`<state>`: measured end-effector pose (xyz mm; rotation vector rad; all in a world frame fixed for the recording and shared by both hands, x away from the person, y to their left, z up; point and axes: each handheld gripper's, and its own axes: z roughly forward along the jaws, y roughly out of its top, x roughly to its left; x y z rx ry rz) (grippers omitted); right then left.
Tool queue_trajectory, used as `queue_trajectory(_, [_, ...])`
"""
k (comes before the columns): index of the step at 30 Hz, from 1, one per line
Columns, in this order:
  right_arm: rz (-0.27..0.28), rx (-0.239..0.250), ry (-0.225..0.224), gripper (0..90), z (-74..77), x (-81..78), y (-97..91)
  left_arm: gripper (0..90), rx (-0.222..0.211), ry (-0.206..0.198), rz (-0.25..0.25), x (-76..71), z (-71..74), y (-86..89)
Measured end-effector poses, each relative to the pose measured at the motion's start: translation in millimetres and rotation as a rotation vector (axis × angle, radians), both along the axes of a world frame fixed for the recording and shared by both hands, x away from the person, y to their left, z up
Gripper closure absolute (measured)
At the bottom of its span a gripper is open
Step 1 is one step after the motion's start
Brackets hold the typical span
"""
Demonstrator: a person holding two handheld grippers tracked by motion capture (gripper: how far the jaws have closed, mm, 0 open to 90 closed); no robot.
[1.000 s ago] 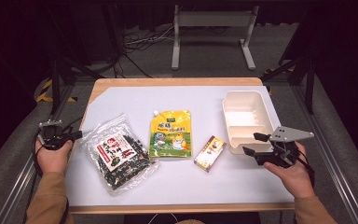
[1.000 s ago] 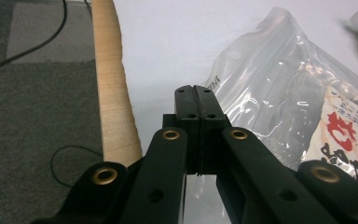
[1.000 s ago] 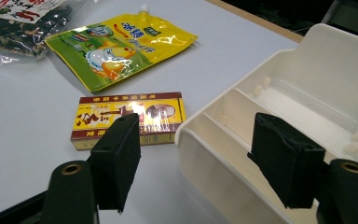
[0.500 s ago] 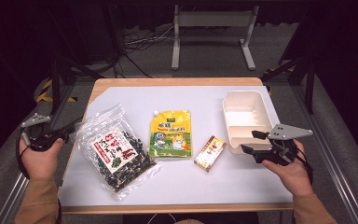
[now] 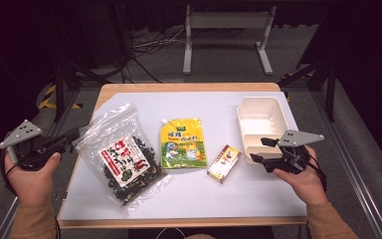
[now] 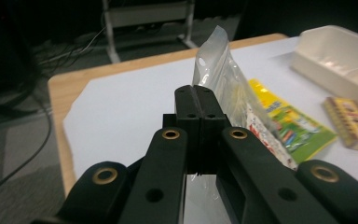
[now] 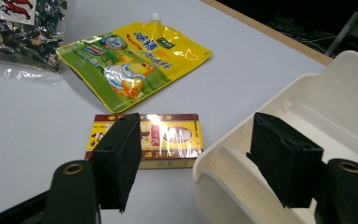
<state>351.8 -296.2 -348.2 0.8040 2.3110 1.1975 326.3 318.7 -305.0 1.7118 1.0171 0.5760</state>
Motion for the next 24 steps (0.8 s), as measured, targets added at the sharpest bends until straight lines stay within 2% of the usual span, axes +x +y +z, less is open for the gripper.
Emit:
queue_trajectory(5, [0.025,-0.001,-0.002,34.8,2.1,0.8,5.5,90.0,0.015,-0.065,-0.057,-14.8,14.0,-14.6])
queue_trajectory(8, [0.045,0.000,-0.004,35.2,3.7,1.0,11.5,90.0,0.018,-0.088,-0.087,-22.3,20.3,-19.7])
queue_trajectory(14, [0.119,0.022,0.012,35.7,8.3,3.7,27.7,90.0,0.016,-0.101,-0.114,-29.2,24.1,-23.3])
queue_trajectory(17, [0.175,-0.001,0.009,35.8,16.1,6.9,44.4,90.0,0.016,-0.114,-0.125,-32.6,25.7,-26.2])
queue_trajectory(19, [0.208,-0.004,0.004,35.7,22.5,9.2,55.3,90.0,0.015,-0.129,-0.149,-36.3,27.5,-28.5])
queue_trajectory(22, [0.238,0.005,0.001,35.8,27.3,11.6,64.4,90.0,0.011,-0.138,-0.170,-39.0,28.3,-29.5])
queue_trajectory(23, [0.271,0.016,0.003,36.2,31.5,14.8,74.9,90.0,0.005,-0.141,-0.178,-40.5,28.5,-30.0])
queue_trajectory(24, [0.271,0.016,0.003,36.2,31.5,14.8,74.9,90.0,0.002,-0.143,-0.185,-41.2,28.6,-30.1])
